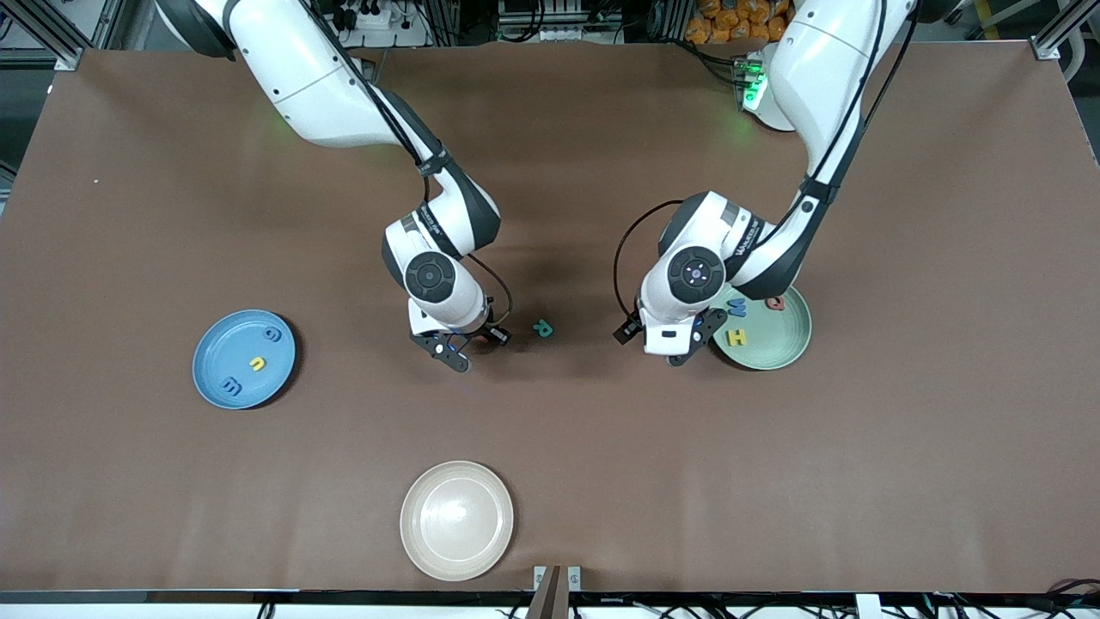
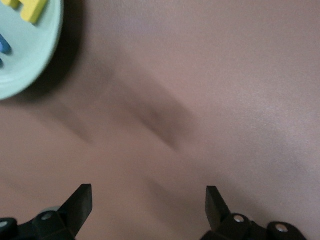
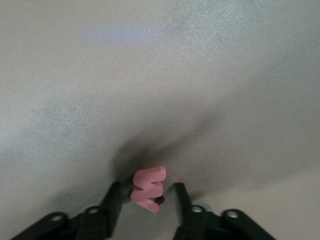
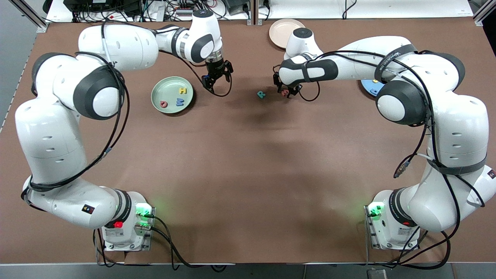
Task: Sort upper and lower case letters into plates
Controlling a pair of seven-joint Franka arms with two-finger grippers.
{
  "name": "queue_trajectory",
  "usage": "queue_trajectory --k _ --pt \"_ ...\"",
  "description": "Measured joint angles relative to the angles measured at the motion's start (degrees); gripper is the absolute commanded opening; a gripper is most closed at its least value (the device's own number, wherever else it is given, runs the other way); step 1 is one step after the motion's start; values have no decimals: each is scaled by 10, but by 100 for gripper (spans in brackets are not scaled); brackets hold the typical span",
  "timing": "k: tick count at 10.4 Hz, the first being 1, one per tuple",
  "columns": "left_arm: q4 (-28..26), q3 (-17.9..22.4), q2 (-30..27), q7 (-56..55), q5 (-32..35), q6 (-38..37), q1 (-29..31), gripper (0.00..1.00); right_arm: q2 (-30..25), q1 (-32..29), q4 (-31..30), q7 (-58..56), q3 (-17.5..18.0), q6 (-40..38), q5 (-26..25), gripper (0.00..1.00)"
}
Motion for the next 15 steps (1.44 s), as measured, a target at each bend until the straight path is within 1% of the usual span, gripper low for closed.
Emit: queue_trajectory --k 5,7,10,13,14,15 --pt "81 -1 61 -80 0 1 -54 100 -2 -1 1 -8 -4 0 0 0" --pt "105 -1 79 -115 0 17 -59 100 -5 -23 10 -49 -11 -2 0 0" --pt "176 -1 127 -192 -1 36 -92 100 -29 -100 25 -179 -14 -59 -1 0" --pt "190 1 154 -242 -1 95 -117 100 -64 -189 26 -337 -18 -139 -7 0" --pt "191 5 163 -248 -1 104 -125 100 -69 -217 26 -379 -22 -157 -30 0" --pt "192 11 170 -249 -1 106 -132 100 -70 -238 26 -401 -26 -167 -70 0"
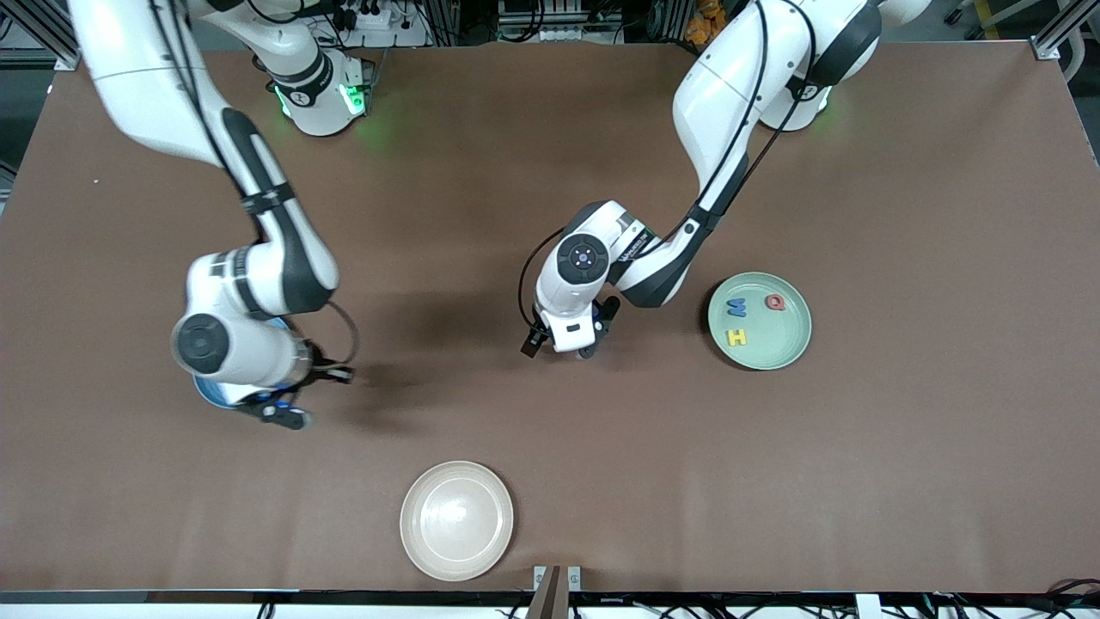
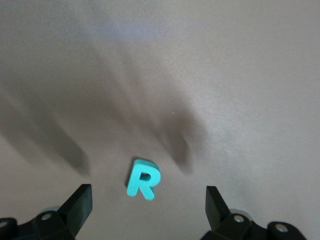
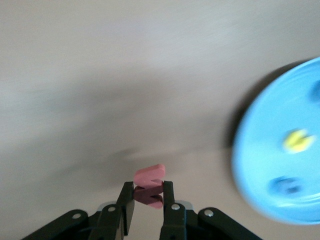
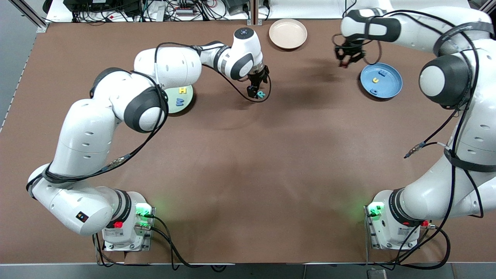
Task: Sort upper and lower case letters into plates
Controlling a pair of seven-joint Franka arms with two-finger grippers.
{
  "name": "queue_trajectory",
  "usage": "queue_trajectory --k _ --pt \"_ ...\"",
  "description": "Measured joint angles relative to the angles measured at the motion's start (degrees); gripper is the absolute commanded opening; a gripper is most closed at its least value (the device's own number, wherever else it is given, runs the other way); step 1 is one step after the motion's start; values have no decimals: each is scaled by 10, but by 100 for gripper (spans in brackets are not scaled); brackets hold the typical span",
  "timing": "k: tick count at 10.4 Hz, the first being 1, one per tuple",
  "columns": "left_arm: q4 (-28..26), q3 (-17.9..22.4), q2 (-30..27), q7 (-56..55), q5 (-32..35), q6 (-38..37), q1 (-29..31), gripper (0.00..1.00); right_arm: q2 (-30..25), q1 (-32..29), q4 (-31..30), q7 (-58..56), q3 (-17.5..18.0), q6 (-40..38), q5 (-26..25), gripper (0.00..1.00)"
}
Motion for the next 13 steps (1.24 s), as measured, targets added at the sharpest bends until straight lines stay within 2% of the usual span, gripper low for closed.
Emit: queue_trajectory --k 1,2,4,5,6,7,8,10,13 --pt "0 7 6 0 0 0 -7 99 0 -17 -3 -17 -2 -2 -30 0" --pt "0 17 11 0 0 0 -16 91 1 -30 -8 -42 -3 -2 -41 0" --pt "1 27 14 0 0 0 -28 87 1 -54 -14 -105 -5 -8 -47 0" --pt "1 28 14 0 0 -1 -29 76 1 -67 -15 -135 -5 -14 -47 0" --pt "1 28 14 0 0 -2 -29 66 1 -81 -15 -162 -6 -21 -47 27" --pt "1 28 14 0 0 -2 -30 54 1 -92 -15 -180 -6 -26 -47 99" --pt "4 28 14 0 0 -1 -30 43 1 -97 -15 -188 -6 -28 -47 100" --pt "8 28 14 0 0 -1 -31 26 -1 -97 -15 -190 -3 -29 -47 100" --pt "9 29 14 0 0 -1 -31 19 -19 -84 -33 -191 8 -28 -47 100"
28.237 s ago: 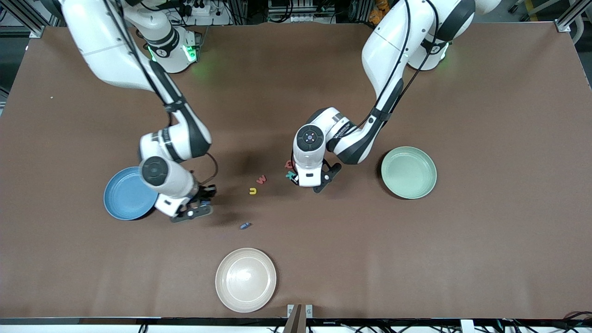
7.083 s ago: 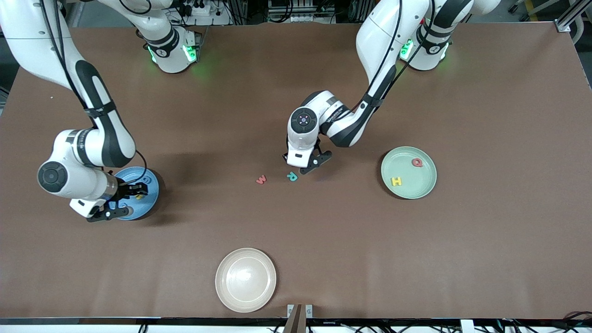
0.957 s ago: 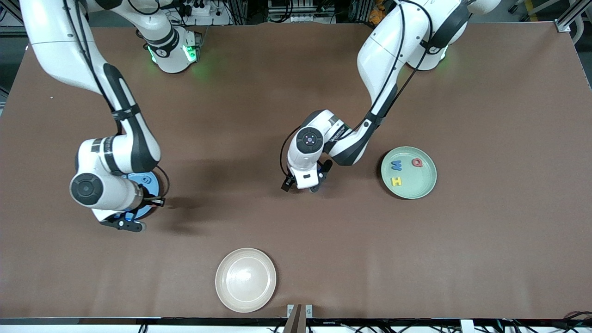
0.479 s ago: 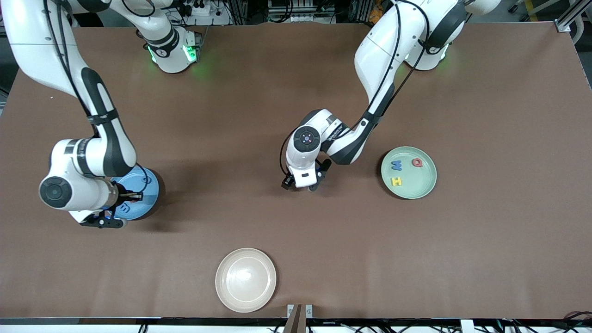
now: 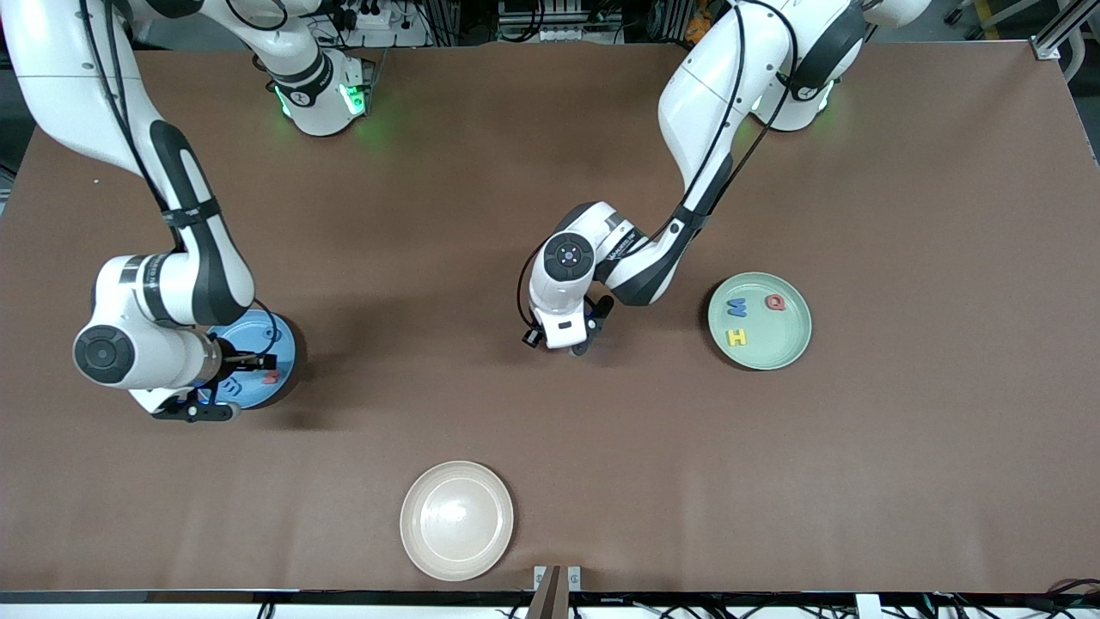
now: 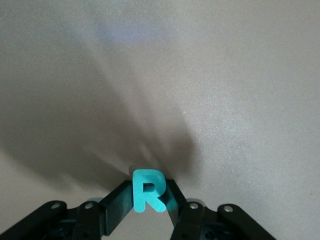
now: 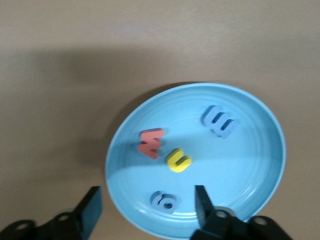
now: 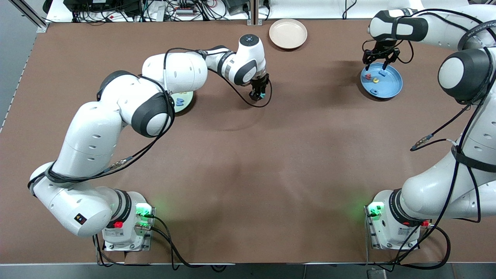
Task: Sort upper and lower case letters into plates
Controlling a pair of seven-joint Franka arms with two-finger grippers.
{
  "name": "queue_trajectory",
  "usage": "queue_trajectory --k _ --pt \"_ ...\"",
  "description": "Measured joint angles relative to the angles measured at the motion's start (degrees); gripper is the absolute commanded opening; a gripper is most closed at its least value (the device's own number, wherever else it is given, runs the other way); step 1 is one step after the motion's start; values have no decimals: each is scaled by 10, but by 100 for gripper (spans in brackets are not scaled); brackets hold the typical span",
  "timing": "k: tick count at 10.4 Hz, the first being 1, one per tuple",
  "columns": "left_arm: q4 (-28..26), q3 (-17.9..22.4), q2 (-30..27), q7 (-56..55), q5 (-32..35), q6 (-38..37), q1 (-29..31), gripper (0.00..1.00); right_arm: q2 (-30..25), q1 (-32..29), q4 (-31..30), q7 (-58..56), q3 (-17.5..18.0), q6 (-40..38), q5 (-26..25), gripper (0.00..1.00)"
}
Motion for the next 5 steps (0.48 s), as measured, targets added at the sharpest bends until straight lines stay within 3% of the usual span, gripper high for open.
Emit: queue_trajectory --k 2,5 --pt "2 0 0 3 0 -6 0 19 -29 16 -42 0 8 26 0 100" --pt "14 4 -8 40 0 -75 15 17 -87 28 -156 0 12 121 0 100"
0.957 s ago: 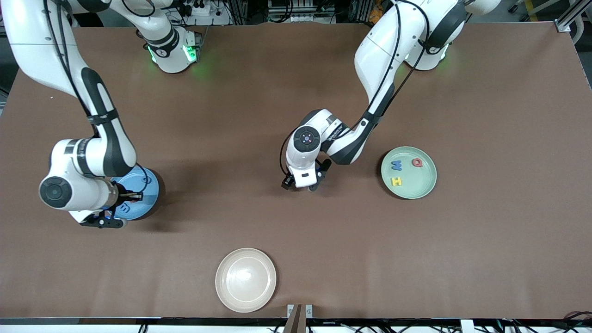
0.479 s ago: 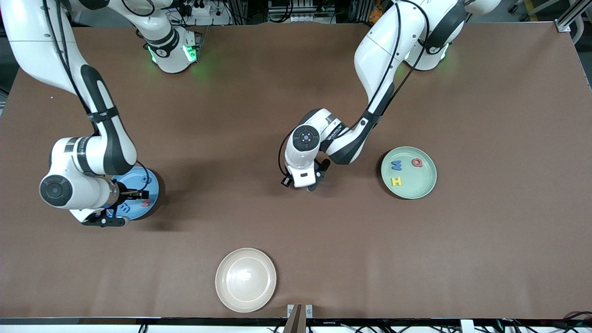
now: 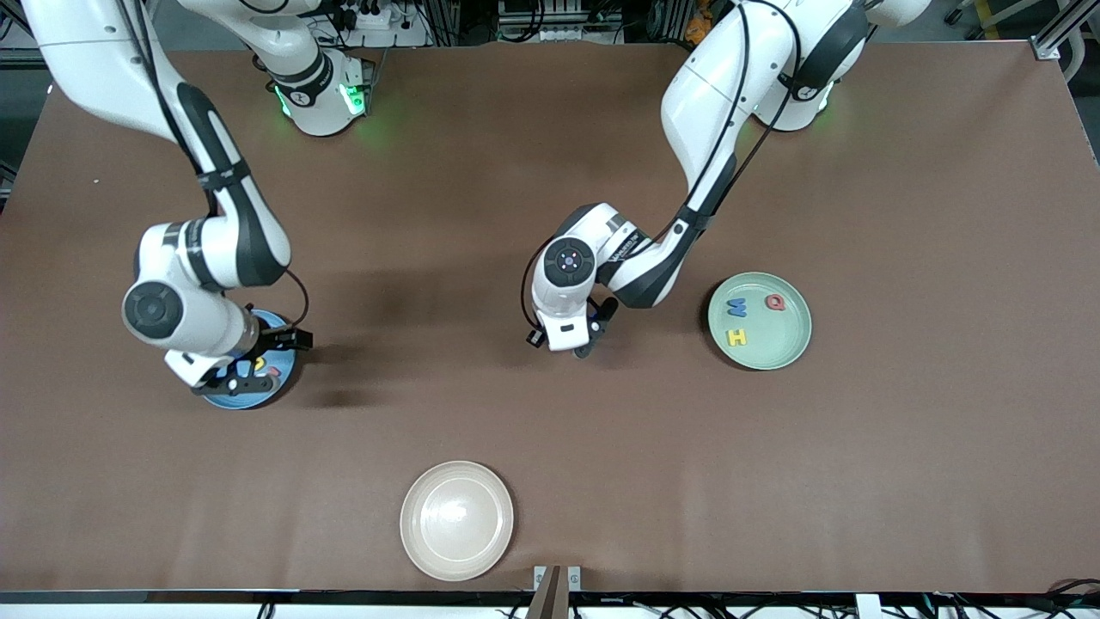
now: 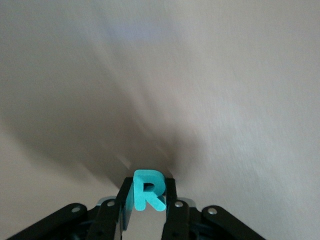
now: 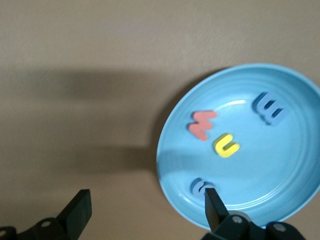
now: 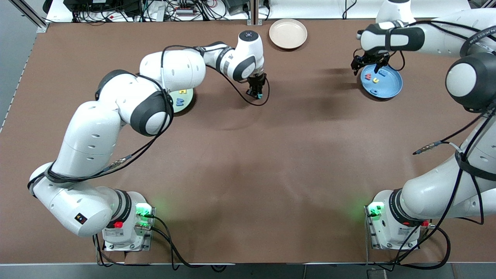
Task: Sort upper and lower case letters into plates
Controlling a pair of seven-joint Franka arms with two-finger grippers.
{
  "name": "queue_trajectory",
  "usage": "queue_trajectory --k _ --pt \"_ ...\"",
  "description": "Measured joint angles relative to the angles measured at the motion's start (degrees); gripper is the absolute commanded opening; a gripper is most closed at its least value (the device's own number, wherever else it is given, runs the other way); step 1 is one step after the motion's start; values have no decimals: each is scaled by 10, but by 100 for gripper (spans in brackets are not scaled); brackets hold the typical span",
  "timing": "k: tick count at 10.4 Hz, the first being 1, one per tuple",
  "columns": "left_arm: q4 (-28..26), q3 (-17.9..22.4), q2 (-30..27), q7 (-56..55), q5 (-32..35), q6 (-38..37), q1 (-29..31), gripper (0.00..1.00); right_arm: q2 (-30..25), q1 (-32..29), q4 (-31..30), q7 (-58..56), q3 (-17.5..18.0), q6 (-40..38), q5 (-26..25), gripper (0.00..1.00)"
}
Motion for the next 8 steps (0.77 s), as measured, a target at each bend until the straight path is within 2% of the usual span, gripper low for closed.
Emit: queue_trajectory --k 4,7,8 --pt "0 -10 -39 131 0 -104 68 17 -82 19 -128 0 1 53 0 100" --pt "-9 -11 -80 265 0 -232 119 18 -129 20 -145 -2 2 55 0 100" --pt "-28 -11 -97 312 0 -249 137 18 -144 20 -143 -8 1 56 0 100"
